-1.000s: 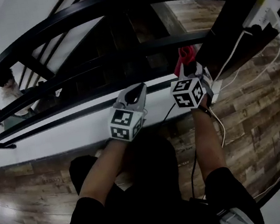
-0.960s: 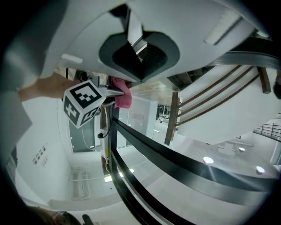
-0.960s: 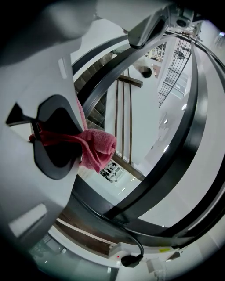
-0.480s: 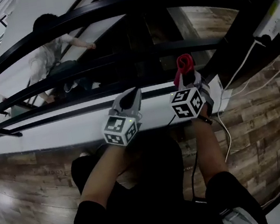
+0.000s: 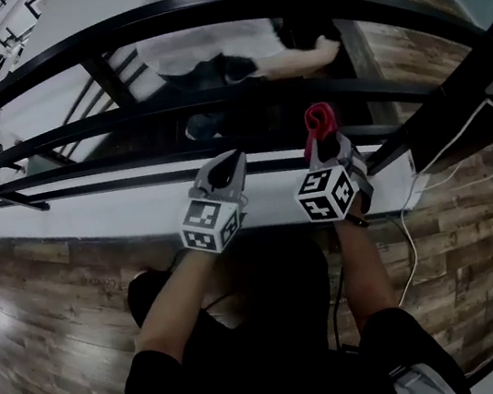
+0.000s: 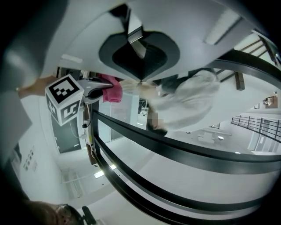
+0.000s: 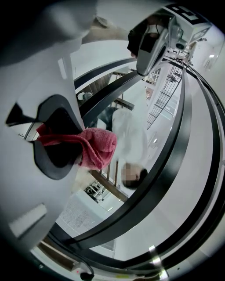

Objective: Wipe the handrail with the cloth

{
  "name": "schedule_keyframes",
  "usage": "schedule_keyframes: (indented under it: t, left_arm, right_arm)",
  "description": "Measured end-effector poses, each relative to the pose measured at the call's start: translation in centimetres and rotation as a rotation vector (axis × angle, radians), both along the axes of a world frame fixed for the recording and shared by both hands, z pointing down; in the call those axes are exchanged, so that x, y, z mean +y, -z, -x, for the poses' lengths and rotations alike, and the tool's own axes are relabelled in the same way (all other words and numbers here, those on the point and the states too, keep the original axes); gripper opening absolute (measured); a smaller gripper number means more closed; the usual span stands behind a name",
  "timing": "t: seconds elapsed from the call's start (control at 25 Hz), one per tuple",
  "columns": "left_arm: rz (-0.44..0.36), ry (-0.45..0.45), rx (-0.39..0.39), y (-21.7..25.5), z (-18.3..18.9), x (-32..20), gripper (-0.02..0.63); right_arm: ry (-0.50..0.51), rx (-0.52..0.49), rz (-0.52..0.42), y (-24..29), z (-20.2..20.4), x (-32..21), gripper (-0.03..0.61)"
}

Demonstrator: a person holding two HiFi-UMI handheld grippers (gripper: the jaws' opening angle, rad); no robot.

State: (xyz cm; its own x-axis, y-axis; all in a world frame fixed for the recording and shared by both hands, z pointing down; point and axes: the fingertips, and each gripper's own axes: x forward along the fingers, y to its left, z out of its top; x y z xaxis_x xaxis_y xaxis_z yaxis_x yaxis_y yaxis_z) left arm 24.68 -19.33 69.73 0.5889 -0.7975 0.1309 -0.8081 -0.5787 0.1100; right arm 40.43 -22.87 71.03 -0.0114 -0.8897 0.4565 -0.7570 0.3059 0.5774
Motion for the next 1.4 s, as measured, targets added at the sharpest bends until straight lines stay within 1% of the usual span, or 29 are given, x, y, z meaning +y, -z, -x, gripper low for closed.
schedule_keyframes:
  t: [0.16,0.24,0.32,0.48,0.68,0.88,1.0,1.08,1.24,1.28,1.32,1.4]
  left_arm:
    - [-0.009,0.004,0.011,0.4,2.0,0.6,0.000]
    - [-0.008,0.020,0.018,0.4,3.2,0.9,0.000]
    - [-0.010,0.034,0.014,0.4,4.4,1.1,0.000]
    - [-0.014,0.047,-0.021,0.3,7.1,0.9,0.000]
    - [-0.011,0.094,-0.012,0.4,11.2,0.7,0.000]
    - [-0.015,0.091,-0.023,0.4,14.4,0.5,0.000]
    - [-0.032,0.081,-0.043,0.4,16.1,0.6,0.000]
    - [-0.034,0.097,-0.029,0.6,17.7,0.5,0.000]
    - [-0.005,0.167,0.062,1.1,21.7,0.1,0.000]
    - [-0.003,0.180,0.074,1.2,22.7,0.0,0.000]
    - [-0.007,0.190,0.070,1.3,23.6,-0.1,0.000]
    - [-0.027,0.203,0.031,1.4,25.3,-0.2,0.000]
  right_arm:
    - [0.044,0.008,0.022,0.3,3.0,-0.2,0.038]
    - [0.064,0.018,0.029,0.5,4.3,-0.3,0.038]
    - [0.083,0.028,0.032,0.6,5.7,-0.4,0.038]
    - [0.131,0.034,0.036,0.4,9.3,-0.6,0.038]
    - [0.184,0.039,0.047,0.2,13.3,-0.8,0.038]
    - [0.210,0.038,0.058,0.1,17.0,-0.9,0.038]
    - [0.231,0.037,0.048,0.0,19.5,-0.7,0.038]
    - [0.246,0.043,0.039,0.0,21.2,-0.7,0.038]
    - [0.285,0.061,0.046,-0.3,24.1,-0.8,0.038]
    - [0.291,0.065,0.047,-0.3,24.6,-0.8,0.038]
    - [0.295,0.068,0.047,-0.3,25.1,-0.9,0.038]
    - [0.303,0.070,0.044,-0.3,26.3,-1.1,0.038]
